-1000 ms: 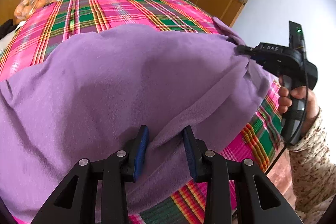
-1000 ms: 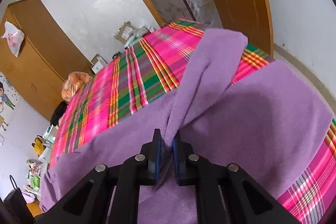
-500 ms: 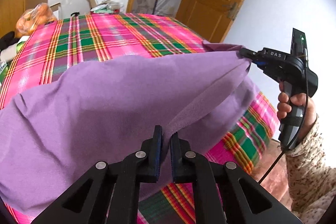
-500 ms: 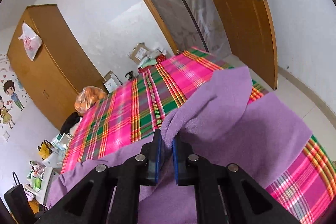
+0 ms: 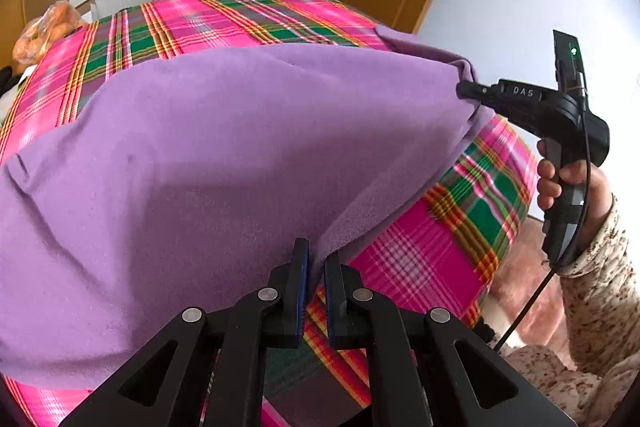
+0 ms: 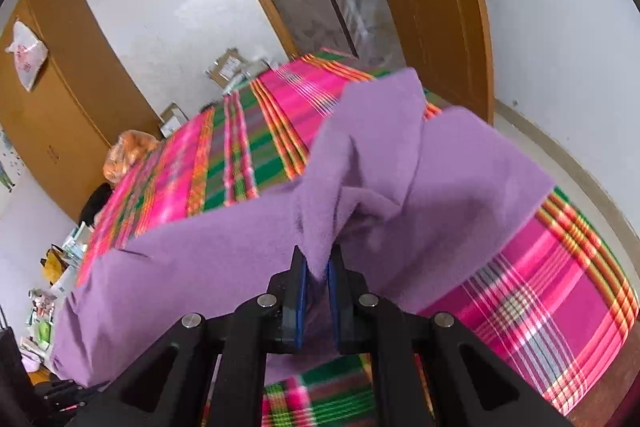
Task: Fold clothes
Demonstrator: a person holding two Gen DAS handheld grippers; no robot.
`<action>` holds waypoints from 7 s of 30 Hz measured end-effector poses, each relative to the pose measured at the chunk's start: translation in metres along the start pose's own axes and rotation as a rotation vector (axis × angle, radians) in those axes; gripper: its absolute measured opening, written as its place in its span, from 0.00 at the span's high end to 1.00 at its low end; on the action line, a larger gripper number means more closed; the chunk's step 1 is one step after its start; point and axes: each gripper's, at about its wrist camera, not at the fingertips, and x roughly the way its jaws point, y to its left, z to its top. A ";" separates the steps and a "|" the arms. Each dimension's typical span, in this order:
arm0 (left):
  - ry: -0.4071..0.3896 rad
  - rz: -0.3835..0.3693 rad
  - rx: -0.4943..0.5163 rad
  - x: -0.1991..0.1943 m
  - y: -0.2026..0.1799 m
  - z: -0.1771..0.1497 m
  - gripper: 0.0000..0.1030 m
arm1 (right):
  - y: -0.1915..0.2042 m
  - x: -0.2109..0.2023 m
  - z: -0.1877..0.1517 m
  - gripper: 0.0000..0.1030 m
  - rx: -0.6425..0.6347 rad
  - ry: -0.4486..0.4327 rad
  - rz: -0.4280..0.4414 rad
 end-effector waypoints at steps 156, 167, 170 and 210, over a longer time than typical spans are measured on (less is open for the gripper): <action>0.145 -0.259 -0.161 0.078 -0.006 0.104 0.77 | -0.072 0.061 0.146 0.97 0.059 0.002 -0.226; 0.162 -0.256 -0.172 0.083 -0.007 0.103 0.77 | -0.097 0.069 0.137 0.84 0.141 0.056 -0.214; 0.161 -0.254 -0.175 0.083 -0.008 0.103 0.77 | -0.113 0.042 0.132 0.76 0.143 0.006 -0.226; 0.174 -0.200 -0.215 0.081 -0.014 0.100 0.77 | -0.181 0.006 0.071 0.95 0.334 -0.043 -0.203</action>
